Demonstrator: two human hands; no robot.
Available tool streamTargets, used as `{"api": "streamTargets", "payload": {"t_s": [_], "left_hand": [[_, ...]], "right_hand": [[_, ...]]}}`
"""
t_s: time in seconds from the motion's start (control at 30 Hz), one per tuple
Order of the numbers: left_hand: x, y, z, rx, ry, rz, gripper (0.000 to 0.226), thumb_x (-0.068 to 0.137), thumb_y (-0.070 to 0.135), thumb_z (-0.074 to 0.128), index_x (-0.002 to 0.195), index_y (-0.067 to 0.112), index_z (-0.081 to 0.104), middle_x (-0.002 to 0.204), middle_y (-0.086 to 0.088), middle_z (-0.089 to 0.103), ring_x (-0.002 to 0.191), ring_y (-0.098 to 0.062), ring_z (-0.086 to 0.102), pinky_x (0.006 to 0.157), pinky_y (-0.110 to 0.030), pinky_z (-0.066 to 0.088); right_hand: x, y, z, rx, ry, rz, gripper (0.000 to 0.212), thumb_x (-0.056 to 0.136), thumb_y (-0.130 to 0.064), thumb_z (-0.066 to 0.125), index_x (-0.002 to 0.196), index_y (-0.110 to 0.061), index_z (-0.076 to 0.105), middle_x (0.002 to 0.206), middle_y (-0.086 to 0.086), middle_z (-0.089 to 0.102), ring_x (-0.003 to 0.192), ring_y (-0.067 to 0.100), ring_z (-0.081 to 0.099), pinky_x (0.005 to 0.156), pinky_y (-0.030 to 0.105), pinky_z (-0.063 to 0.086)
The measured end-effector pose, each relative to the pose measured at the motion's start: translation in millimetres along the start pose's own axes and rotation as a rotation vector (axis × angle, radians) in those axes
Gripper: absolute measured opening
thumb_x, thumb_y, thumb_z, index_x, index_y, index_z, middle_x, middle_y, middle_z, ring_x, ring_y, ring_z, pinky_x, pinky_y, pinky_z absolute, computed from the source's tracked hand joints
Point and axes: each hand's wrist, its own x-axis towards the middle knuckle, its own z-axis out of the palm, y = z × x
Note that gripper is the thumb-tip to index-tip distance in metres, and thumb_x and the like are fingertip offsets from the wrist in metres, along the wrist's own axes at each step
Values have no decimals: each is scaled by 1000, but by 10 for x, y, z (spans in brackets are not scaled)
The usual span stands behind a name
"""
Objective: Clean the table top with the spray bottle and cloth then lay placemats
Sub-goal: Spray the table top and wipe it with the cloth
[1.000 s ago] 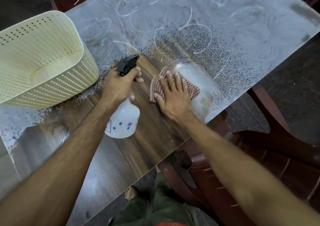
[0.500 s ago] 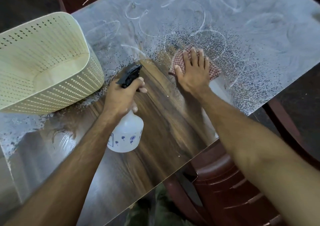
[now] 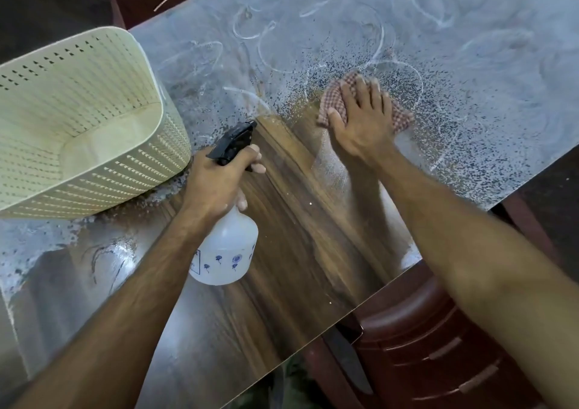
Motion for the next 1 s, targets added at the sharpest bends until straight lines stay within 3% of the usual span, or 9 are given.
{"api": "streamTargets", "payload": {"t_s": [0.17, 0.33, 0.4, 0.53, 0.63, 0.7, 0.87, 0.93, 1.0], "left_hand": [[-10, 26, 107, -13, 8, -8, 32, 79, 40, 64, 93, 11, 71, 87, -4, 77, 30, -22, 44, 54, -33, 43], [-2, 84, 226, 19, -18, 42, 24, 87, 38, 63, 88, 16, 72, 86, -2, 77, 33, -27, 45, 52, -30, 42], [1, 92, 265, 5, -25, 28, 24, 85, 40, 64, 86, 18, 73, 86, -2, 77, 34, -27, 44, 53, -30, 42], [-35, 46, 336, 1, -36, 13, 19, 91, 33, 65, 87, 16, 72, 88, -4, 76, 34, -27, 43, 49, -28, 41], [-91, -6, 378, -3, -52, 8, 20, 88, 35, 65, 89, 17, 72, 89, -4, 76, 36, -29, 46, 50, -29, 42], [-139, -11, 422, -15, -66, 14, 19, 87, 34, 65, 88, 17, 72, 89, -5, 76, 43, -32, 51, 51, -30, 43], [-287, 77, 542, 22, -72, 16, 19, 92, 28, 64, 90, 10, 71, 86, -5, 76, 30, -22, 44, 51, -29, 42], [-333, 97, 577, 40, -81, 12, 18, 93, 27, 64, 91, 11, 71, 85, -4, 75, 30, -22, 43, 50, -28, 41], [-381, 96, 615, 50, -107, 7, 15, 93, 25, 63, 91, 12, 71, 85, -5, 75, 30, -22, 43, 49, -27, 41]], "right_hand": [[-47, -558, 91, -29, -35, -185, 71, 99, -63, 14, 159, -28, 4, 166, 8, -1, 153, 30, -2, 123, 52, -1], [-822, -437, 186, 30, -45, -352, 65, 99, -61, 25, 156, -30, 24, 165, 3, 18, 153, 26, 10, 123, 48, 7], [-936, -137, 181, 10, -58, -310, 65, 99, -62, 22, 157, -32, 22, 166, 3, 15, 153, 24, 9, 123, 48, 5], [-553, 446, 26, -28, -7, -43, 68, 99, -63, 15, 158, -29, 14, 167, 7, 5, 153, 27, 3, 118, 48, -6], [-262, 453, -26, -18, 6, 36, 71, 98, -65, 14, 159, -27, 11, 167, 8, 1, 153, 29, -2, 120, 50, -7], [-315, 282, 10, -28, 4, 3, 72, 98, -65, 13, 159, -25, 10, 167, 9, 1, 153, 31, -1, 120, 51, -5], [-1189, 46, 171, 15, -10, -193, 66, 99, -62, 17, 158, -31, 19, 166, 5, 12, 153, 28, 8, 123, 49, 4], [-1552, 135, 206, 35, -7, -192, 65, 99, -61, 21, 156, -29, 28, 164, 3, 20, 152, 27, 14, 123, 48, 9], [-1746, 329, 207, 16, -16, -149, 65, 99, -62, 21, 155, -30, 28, 164, 2, 20, 152, 25, 14, 123, 45, 5]]}}
